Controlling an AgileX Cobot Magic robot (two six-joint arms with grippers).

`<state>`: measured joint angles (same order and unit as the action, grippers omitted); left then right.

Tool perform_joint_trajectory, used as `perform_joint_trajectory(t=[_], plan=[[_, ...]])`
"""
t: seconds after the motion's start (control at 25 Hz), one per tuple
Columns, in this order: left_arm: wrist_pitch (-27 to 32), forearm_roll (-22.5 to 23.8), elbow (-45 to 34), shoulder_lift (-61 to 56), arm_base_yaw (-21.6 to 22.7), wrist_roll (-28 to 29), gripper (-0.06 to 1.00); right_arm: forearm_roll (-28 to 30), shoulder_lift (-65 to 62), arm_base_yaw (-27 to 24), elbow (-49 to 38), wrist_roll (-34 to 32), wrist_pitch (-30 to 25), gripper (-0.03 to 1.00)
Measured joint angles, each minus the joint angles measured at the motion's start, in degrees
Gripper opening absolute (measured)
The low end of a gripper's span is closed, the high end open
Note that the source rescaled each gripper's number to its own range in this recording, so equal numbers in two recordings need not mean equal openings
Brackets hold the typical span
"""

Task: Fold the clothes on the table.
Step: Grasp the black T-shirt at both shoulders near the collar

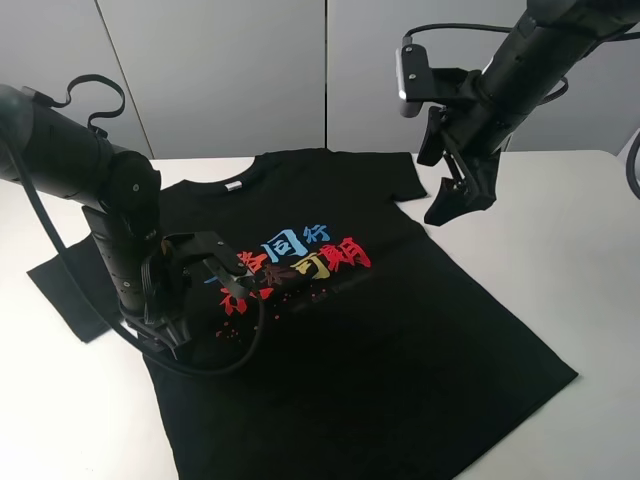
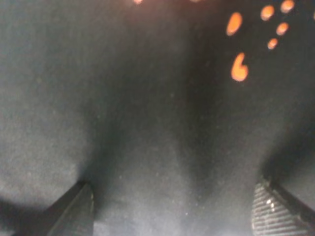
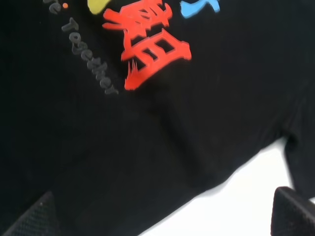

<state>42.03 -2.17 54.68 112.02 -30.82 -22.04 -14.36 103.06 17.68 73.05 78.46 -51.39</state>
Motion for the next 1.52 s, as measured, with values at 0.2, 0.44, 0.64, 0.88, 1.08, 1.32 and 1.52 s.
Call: perform_joint_trajectory(t=[0.2,0.44,0.64,0.88,1.08,1.32,1.52], plan=[[-0.3,0.94,0.0,0.04,-0.73,0.74,0.86,1.93,1.09,3.2,0.09,0.2,1.9,0.93],[-0.41,0.94,0.0,0.04,-0.73,0.87,0.86,4.27,4.57,4.32,0.09,1.75,1.93,0.93],[-0.51,1.04,0.0,0.04,-0.73,0.87,0.86,7.58,7.95,8.61,0.09,2.65,3.18,0.93],[-0.74,1.16,0.0,0.04,-0.73,0.87,0.86,10.99,9.07,9.51,0.09,2.03,4.32,0.93],[-0.85,1.16,0.0,0.04,-0.73,0.87,0.86,14.36,9.74,9.51,0.09,-1.73,7.56,0.93],[-0.85,1.16,0.0,0.04,-0.73,0.87,0.86,15.08,12.49,9.51,0.09,-2.76,8.72,0.93],[-0.85,1.16,0.0,0.04,-0.73,0.87,0.86,16.36,13.46,6.68,0.22,-3.38,8.72,0.93]])
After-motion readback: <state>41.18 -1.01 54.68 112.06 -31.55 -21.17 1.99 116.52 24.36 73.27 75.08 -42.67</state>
